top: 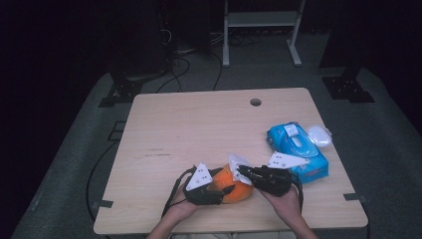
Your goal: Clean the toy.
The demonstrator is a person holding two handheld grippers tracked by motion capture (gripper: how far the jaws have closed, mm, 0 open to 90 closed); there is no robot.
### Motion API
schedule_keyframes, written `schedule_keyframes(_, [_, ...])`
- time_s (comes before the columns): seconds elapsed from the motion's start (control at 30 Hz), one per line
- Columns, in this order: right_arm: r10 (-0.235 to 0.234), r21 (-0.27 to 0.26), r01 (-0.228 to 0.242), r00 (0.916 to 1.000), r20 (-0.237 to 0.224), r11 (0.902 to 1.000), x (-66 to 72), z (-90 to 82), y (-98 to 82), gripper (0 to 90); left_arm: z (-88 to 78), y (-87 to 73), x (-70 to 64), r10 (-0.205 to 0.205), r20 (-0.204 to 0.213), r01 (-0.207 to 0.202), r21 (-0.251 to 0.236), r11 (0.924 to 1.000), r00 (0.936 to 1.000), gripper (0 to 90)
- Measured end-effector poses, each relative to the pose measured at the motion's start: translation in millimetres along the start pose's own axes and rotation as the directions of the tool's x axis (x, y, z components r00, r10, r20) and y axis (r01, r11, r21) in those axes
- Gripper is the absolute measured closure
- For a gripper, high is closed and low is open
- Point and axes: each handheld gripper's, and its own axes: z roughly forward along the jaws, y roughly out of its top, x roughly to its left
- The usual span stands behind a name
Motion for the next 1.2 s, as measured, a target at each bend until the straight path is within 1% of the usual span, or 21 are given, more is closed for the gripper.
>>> schedule_keyframes(0.03, [0.017,-0.002,-0.017,0.9998,0.007,0.9999,-3.6,-0.5,-1.5,80.5,-0.8,0.5,-0.7,-0.001,-0.006,0.001,-0.006,1.0,1.0,36.5])
schedule_keyframes(0.1, [0.026,0.002,-0.026,0.9975,0.066,0.9996,-13.5,-4.0,-5.6,80.4,-1.3,3.0,-1.7,-0.014,-0.023,0.014,-0.018,0.9997,0.9996,38.0])
schedule_keyframes(0.17, [0.072,0.0,-0.073,0.9927,0.097,0.9974,-22.6,-8.5,-8.5,80.5,-0.6,5.4,-2.3,-0.007,-0.053,0.005,-0.039,0.9992,0.9986,39.8])
schedule_keyframes(0.23, [0.071,-0.005,-0.071,0.9922,0.102,0.9975,-21.9,-9.9,-7.7,80.5,1.5,7.0,-2.8,0.006,-0.089,-0.01,-0.052,0.9986,0.9961,40.8])
schedule_keyframes(0.3, [0.048,-0.015,-0.047,0.9963,0.072,0.9988,-14.9,-7.4,-4.5,80.5,3.8,6.7,-3.4,0.014,-0.107,-0.019,-0.051,0.9985,0.9941,40.7])
schedule_keyframes(0.33, [0.032,-0.014,-0.031,0.9976,0.061,0.9994,-11.1,-5.2,-3.1,80.5,4.3,5.9,-2.7,0.01,-0.097,-0.015,-0.05,0.9986,0.9953,39.8])
schedule_keyframes(0.4, [0.006,0.011,-0.006,0.9969,0.078,0.9999,-7.6,-1.7,-2.6,80.5,3.1,4.7,-1.4,0.006,-0.078,-0.009,-0.04,0.9991,0.9969,33.8])
schedule_keyframes(0.47, [0.029,0.023,-0.031,0.9963,0.081,0.9993,-13.6,-0.6,-6.3,80.5,2.6,3.7,-0.8,-0.013,-0.065,0.011,-0.037,0.9993,0.9978,22.8])
schedule_keyframes(0.5, [0.033,0.03,-0.036,0.9949,0.096,0.9989,-16.8,-0.8,-8.4,80.5,2.7,3.2,-0.6,-0.022,-0.058,0.02,-0.025,0.9995,0.9981,17.8])
schedule_keyframes(0.53, [0.043,0.033,-0.047,0.993,0.11,0.9983,-19.6,-1.5,-10.4,80.5,2.6,2.3,-0.6,-0.022,-0.063,0.022,-0.011,0.9997,0.9978,14.8])
schedule_keyframes(0.6, [0.068,0.027,-0.071,0.9914,0.112,0.9971,-21.9,-3.9,-11.2,80.5,3.3,0.6,-0.7,-0.021,-0.06,0.021,0.003,0.9998,0.998,15.8])
schedule_keyframes(0.67, [0.045,0.025,-0.048,0.9922,0.116,0.9985,-16.1,-4.0,-8.2,80.5,3.0,0.7,-3.3,0.011,-0.075,-0.011,0.005,0.9999,0.9971,24.7])
schedule_keyframes(0.7, [0.023,0.011,-0.024,0.9947,0.1,0.9996,-9.7,-3.4,-5.3,80.5,3.5,0.7,-4.7,0.022,-0.072,-0.022,0.001,0.9998,0.9971,28.5])
schedule_keyframes(0.8, [-0.027,-0.009,0.027,0.9992,0.029,0.9996,4.8,0.2,1.7,80.5,5.8,1.4,-12.5,0.096,-0.06,-0.095,0.014,0.9954,0.9936,34.3])
schedule_keyframes(0.87, [-0.052,0.011,0.052,0.9979,0.038,0.9986,6.6,1.5,3.6,80.5,6.5,1.7,-15.9,0.118,-0.061,-0.117,0.012,0.9931,0.9912,35.4])
schedule_keyframes(0.93, [-0.025,0.006,0.025,0.9986,0.046,0.9997,-0.8,-1.1,1.7,80.5,6.9,1.3,-17.3,0.132,-0.049,-0.132,0.01,0.9912,0.99,35.8])
schedule_keyframes(1.0, [-0.011,0.017,0.009,0.9954,0.095,0.9998,-10.5,-4.4,-1.8,80.5,7.8,1.0,-21.2,0.167,-0.043,-0.167,0.014,0.9859,0.9849,35.9])
schedule_keyframes(1.07, [0.033,0.023,-0.036,0.9921,0.121,0.9991,-24.2,-7.4,-7.4,80.5,7.9,1.0,-25.0,0.196,-0.028,-0.195,0.019,0.9806,0.9803,35.8])
schedule_keyframes(1.13, [0.075,0.031,-0.08,0.9887,0.13,0.9963,-35.9,-9.2,-13.7,80.5,7.8,0.8,-27.5,0.221,-0.019,-0.22,0.023,0.9752,0.9752,35.8])
schedule_keyframes(1.17, [0.101,0.03,-0.105,0.9871,0.124,0.994,-40.3,-9.9,-16.6,80.5,7.5,0.8,-27.5,0.226,-0.016,-0.225,0.025,0.974,0.9741,35.8])
schedule_keyframes(1.2, [0.111,0.029,-0.116,0.9855,0.128,0.9928,-42.9,-10.0,-18.6,80.5,7.4,0.8,-27.0,0.218,-0.01,-0.217,0.021,0.9758,0.976,35.4])
